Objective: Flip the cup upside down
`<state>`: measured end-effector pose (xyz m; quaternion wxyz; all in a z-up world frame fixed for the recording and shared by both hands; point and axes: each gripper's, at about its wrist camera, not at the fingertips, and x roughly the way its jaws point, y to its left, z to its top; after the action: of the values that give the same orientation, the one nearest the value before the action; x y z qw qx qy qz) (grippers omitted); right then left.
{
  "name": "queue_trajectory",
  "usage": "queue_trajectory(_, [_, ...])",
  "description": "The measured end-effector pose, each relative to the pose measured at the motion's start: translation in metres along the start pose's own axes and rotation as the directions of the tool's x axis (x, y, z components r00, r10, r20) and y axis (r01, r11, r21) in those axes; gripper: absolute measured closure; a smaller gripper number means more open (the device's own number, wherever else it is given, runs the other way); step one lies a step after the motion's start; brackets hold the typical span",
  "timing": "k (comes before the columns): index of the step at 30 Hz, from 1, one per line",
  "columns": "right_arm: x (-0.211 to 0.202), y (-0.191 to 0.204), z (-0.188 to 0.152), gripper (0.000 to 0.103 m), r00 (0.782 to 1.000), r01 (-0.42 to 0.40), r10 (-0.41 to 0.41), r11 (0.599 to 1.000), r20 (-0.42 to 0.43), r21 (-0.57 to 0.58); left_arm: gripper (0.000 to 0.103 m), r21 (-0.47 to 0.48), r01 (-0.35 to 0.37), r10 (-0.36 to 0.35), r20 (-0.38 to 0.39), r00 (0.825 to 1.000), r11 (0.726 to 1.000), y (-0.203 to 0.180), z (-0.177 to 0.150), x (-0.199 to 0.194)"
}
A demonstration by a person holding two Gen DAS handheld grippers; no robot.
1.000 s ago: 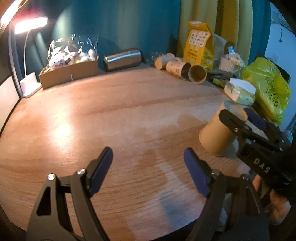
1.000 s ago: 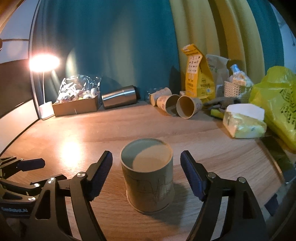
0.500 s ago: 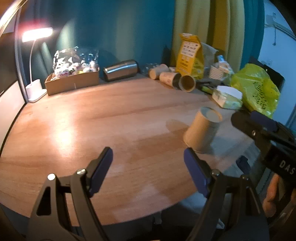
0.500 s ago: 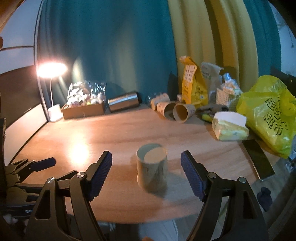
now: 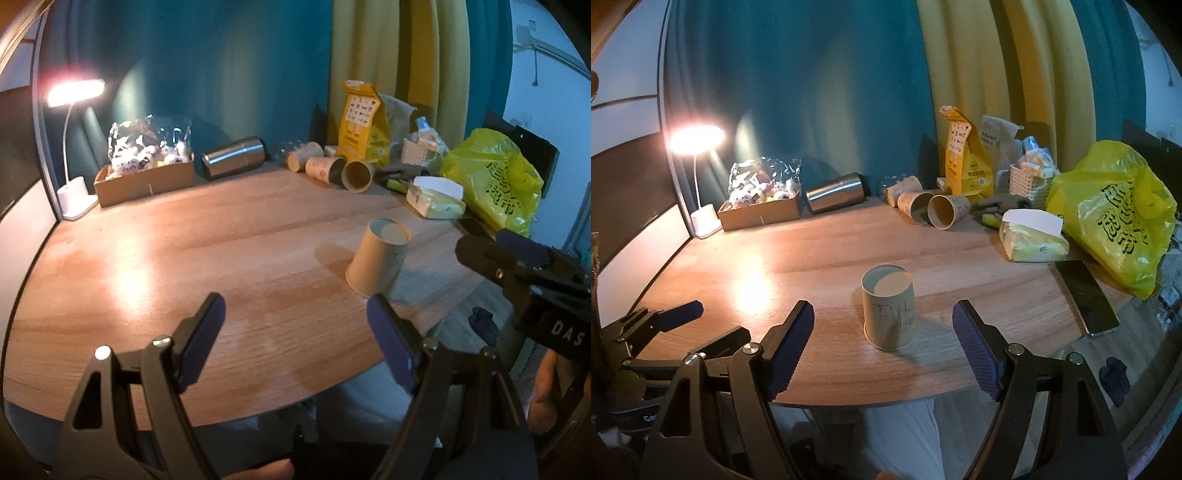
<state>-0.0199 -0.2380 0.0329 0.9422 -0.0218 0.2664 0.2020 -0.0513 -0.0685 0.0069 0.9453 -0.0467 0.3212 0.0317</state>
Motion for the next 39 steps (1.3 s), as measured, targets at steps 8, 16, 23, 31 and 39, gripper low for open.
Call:
queue_trajectory(8, [-0.001,-0.002,-0.001,0.023,1.000,0.006,-0.006,1.000,0.002,0.005,0.022,0.009,-0.006,0.005,0.024,1.000,1.000,0.000,0.002,-0.008])
queue_trajectory(16, [0.000,-0.003,0.000,0.023,1.000,0.007,-0.007,1.000,0.001,0.009,0.022,0.005,-0.007,0.007,0.031,0.999,1.000,0.003,0.002,-0.010])
queue_trajectory(23, [0.000,-0.003,0.001,0.023,1.000,0.009,-0.009,1.000,0.002,0.009,0.022,0.004,-0.006,0.006,0.038,0.999,1.000,0.004,0.002,-0.011])
queue_trajectory(31, [0.001,-0.004,0.002,0.023,1.000,0.012,-0.012,1.000,0.002,0.009,0.022,0.003,-0.007,0.007,0.040,0.999,1.000,0.003,0.001,-0.011])
queue_trajectory(39, [0.001,-0.004,0.001,0.023,1.000,0.011,-0.011,1.000,0.005,0.010,0.022,0.006,-0.008,0.008,0.051,0.999,1.000,0.003,0.001,-0.013])
